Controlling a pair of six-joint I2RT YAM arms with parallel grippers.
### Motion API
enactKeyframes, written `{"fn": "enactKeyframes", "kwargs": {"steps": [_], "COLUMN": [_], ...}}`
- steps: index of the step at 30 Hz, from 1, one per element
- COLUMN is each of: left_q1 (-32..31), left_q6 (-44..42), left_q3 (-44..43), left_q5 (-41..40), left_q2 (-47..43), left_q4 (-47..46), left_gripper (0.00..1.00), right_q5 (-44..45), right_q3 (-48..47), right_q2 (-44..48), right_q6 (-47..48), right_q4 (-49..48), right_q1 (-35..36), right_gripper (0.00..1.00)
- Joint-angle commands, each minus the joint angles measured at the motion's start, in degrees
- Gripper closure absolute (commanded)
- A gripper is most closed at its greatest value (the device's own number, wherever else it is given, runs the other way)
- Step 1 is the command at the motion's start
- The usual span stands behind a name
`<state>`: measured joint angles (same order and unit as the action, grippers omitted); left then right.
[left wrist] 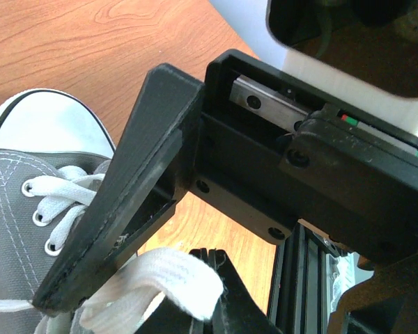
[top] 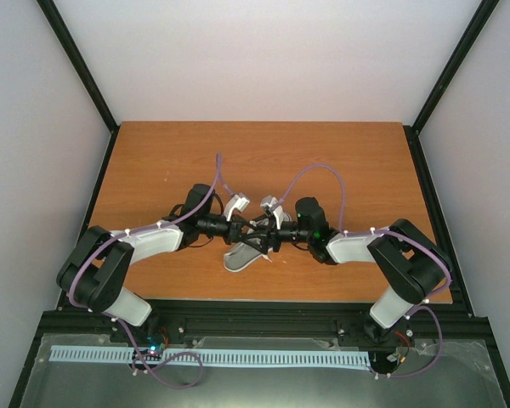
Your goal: Tie the shoes
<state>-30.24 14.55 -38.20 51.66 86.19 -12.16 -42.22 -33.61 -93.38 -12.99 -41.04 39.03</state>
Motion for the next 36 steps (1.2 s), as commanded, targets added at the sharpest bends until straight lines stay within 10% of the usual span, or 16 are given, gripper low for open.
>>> {"fn": "enactKeyframes", "kwargs": {"steps": [1, 13, 32, 36], "left_q1": [0.1, 0.2, 0.7, 0.8], "left_q6": [1.1, 2.1, 1.6, 0.7], "left_q3": [-1.4, -1.9, -2.3, -2.7], "left_q5": [2.4, 1.9, -0.3, -4.0], "left_q2": [-0.3, 1.0, 1.9, 1.3], "left_q4": [-2.8, -3.1, -1.5, 0.6], "left_gripper": [0.99, 0.99, 0.98, 0.82], "right_q5": [0.6, 5.6, 15.6, 14.9], "right_q3": [-0.4, 0.4, 4.5, 5.2], "right_q2": [-2.8, -5.6, -1.3, 0.0], "right_q6": [0.9, 1.9, 0.8, 0.1], "right_q4": [-2.5, -3.6, -5.7, -5.9], "right_q1": [0.2, 1.1, 1.2, 1.2], "right_gripper": [0.21, 0.30, 0.88, 0.97]}}
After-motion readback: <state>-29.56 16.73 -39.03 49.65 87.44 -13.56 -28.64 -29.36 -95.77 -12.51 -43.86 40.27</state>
